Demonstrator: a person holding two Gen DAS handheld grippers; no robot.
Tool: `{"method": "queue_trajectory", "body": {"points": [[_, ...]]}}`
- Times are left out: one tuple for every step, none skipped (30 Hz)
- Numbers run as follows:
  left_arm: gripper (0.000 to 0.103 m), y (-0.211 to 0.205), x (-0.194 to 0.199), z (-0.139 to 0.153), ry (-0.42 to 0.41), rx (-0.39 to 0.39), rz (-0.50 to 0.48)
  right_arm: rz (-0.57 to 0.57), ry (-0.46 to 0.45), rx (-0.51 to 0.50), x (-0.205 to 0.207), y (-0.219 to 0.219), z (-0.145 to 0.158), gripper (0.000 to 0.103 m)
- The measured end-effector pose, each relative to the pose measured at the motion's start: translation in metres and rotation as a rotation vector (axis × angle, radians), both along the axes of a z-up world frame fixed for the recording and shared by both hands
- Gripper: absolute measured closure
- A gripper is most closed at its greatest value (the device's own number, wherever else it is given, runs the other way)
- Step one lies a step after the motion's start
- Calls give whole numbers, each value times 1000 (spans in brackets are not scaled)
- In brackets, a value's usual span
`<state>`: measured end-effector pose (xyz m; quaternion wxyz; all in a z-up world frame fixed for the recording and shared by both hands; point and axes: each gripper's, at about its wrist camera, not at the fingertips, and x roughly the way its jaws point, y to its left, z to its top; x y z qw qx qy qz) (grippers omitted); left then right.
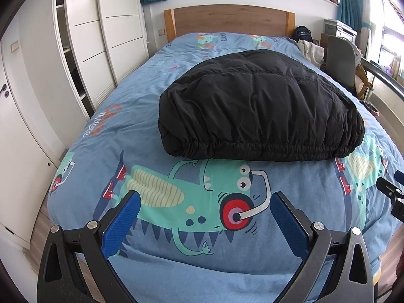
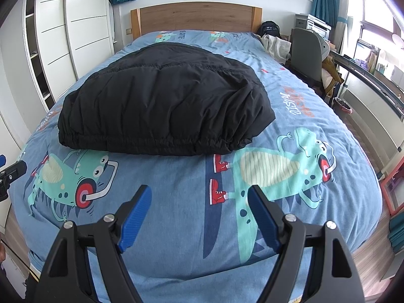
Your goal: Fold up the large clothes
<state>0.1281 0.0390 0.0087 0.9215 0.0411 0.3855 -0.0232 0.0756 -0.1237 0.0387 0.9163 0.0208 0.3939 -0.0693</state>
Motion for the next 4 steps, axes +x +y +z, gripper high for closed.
{"method": "queue_trajectory", "body": {"points": [[2, 0, 0, 0, 1, -2, -1, 0, -2, -1, -1, 0, 0, 25], [2, 0, 0, 0, 2, -6, -2, 1, -3, -2, -1, -1, 1, 25], [2, 0, 0, 0, 3, -8, -3, 1, -3, -2, -2, -2, 1, 25], [2, -1, 0, 0, 3, -8, -3, 1, -3, -2, -2, -2, 1, 25]]}}
